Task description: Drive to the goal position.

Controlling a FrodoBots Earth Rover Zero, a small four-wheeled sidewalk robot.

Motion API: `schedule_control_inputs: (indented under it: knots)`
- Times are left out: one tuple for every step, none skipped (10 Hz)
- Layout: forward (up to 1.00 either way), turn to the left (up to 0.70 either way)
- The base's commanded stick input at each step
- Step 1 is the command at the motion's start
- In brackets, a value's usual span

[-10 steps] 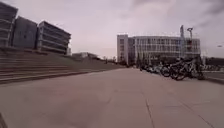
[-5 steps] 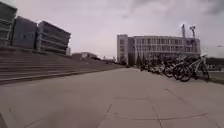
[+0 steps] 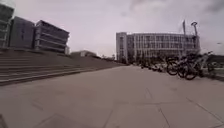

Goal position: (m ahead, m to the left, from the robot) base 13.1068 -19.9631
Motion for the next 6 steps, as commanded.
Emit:
schedule_control_inputs:
  knots:
    - [0.7, 0.0]
    - [0.7, 0.0]
    - [0.7, 0.0]
    - [0.7, 0.0]
    - [0.7, 0.0]
    - [0.7, 0.0]
